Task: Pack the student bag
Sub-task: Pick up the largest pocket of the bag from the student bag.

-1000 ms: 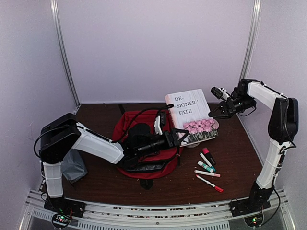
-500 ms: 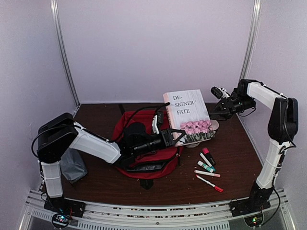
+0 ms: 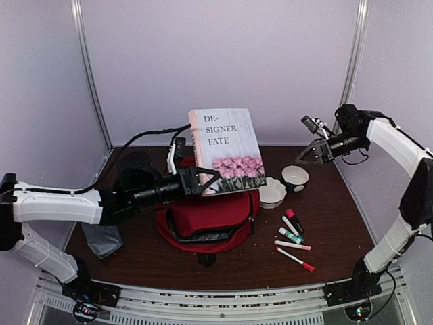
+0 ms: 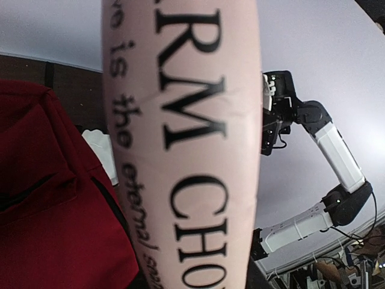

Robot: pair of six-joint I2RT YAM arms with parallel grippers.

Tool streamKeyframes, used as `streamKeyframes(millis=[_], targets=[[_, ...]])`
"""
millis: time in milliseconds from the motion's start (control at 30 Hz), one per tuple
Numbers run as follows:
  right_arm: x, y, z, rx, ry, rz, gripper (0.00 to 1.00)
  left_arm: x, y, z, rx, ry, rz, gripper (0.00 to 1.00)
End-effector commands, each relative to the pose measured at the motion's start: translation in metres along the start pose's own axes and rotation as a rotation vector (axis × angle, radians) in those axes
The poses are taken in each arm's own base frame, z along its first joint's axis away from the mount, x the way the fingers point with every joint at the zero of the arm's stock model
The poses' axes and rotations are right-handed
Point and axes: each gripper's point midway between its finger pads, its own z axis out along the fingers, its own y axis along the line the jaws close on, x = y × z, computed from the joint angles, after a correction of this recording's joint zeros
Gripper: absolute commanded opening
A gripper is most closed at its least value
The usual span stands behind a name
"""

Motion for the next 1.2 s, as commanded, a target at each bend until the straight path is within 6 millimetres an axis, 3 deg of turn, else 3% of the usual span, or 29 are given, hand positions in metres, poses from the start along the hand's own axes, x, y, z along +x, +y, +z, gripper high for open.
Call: streamKeyframes(millis=[0, 67, 200, 267, 400, 567, 700, 867, 1167], targets=[[-0.046, 0.003, -0.01, 0.286, -0.206, -0.277, 1.0, 0.002, 0.013, -0.049, -0.167, 0.06, 0.069, 0.33], [-0.034, 0.025, 0.014, 0.231, -0.178, -0.372, 1.0, 0.005, 0.017, -0.07, -0.214, 0.072, 0.059, 0.33], [0.014, 0.063, 0.076, 0.152, 0.092, -0.609, 1.0, 0.023, 0.036, -0.112, -0.308, 0.109, -0.008, 0.34], [0.028, 0.082, 0.097, 0.094, 0.144, -0.669, 1.0, 0.028, 0.035, -0.131, -0.315, 0.115, -0.044, 0.34], [0.034, 0.097, 0.127, 0.141, 0.152, -0.799, 0.91, 0.039, 0.039, -0.175, -0.357, 0.129, -0.103, 0.33], [0.033, 0.119, 0.161, 0.199, 0.218, -0.916, 0.86, 0.052, 0.036, -0.208, -0.368, 0.173, -0.164, 0.33], [0.04, 0.136, 0.192, 0.202, 0.251, -1.012, 0.86, 0.053, 0.038, -0.224, -0.433, 0.216, -0.134, 0.33], [0.057, 0.152, 0.232, 0.217, 0.331, -1.122, 0.83, 0.06, 0.04, -0.224, -0.506, 0.315, -0.113, 0.33], [0.076, 0.169, 0.279, 0.219, 0.398, -1.216, 0.77, 0.06, 0.042, -0.243, -0.601, 0.369, -0.106, 0.33]])
